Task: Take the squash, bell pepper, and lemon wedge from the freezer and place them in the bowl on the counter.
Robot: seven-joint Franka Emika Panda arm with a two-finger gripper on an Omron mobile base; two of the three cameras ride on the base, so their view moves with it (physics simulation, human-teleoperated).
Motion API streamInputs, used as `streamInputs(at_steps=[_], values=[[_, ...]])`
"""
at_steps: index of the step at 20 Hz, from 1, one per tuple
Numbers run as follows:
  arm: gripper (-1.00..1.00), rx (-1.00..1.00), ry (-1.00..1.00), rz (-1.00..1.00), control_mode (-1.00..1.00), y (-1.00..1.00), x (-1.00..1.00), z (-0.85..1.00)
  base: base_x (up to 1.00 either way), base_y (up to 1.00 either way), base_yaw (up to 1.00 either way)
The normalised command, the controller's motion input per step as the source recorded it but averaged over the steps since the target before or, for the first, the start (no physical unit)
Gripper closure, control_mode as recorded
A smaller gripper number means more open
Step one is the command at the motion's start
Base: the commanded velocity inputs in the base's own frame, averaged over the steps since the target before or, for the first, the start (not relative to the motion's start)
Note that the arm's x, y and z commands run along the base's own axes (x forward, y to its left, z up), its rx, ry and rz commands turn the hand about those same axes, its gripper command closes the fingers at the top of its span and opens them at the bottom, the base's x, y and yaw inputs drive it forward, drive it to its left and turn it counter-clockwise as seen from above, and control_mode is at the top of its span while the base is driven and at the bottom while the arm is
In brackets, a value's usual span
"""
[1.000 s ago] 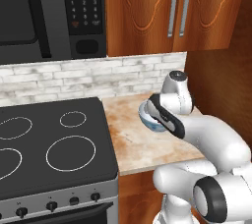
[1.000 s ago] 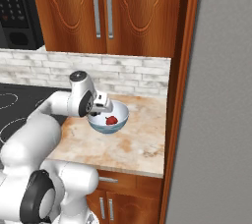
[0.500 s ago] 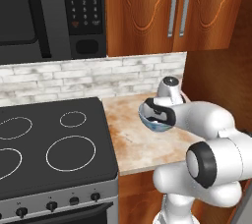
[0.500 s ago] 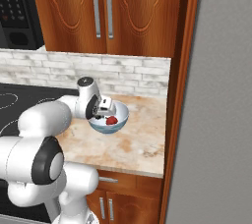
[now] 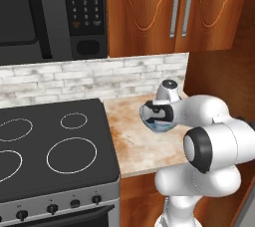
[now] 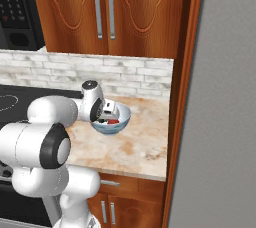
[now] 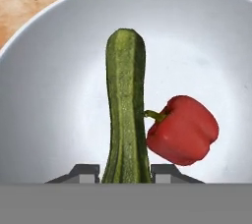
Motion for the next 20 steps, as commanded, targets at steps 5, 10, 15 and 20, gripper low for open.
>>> streamInputs(at_steps=[5,10,15,20], values=[[-1.00,0.00,0.00,0.00,-1.00,0.00,0.00,0.00,0.00,0.00,0.00],[-1.00,0.00,0.00,0.00,-1.00,0.00,0.00,0.00,0.00,0.00,0.00],[-1.00,0.00,0.00,0.00,-1.00,-0.03,-0.05,0.11,0.00,0.00,0.00],[-1.00,0.00,-0.06,0.00,-1.00,-0.04,-0.48,0.34,0.00,0.00,0.00]])
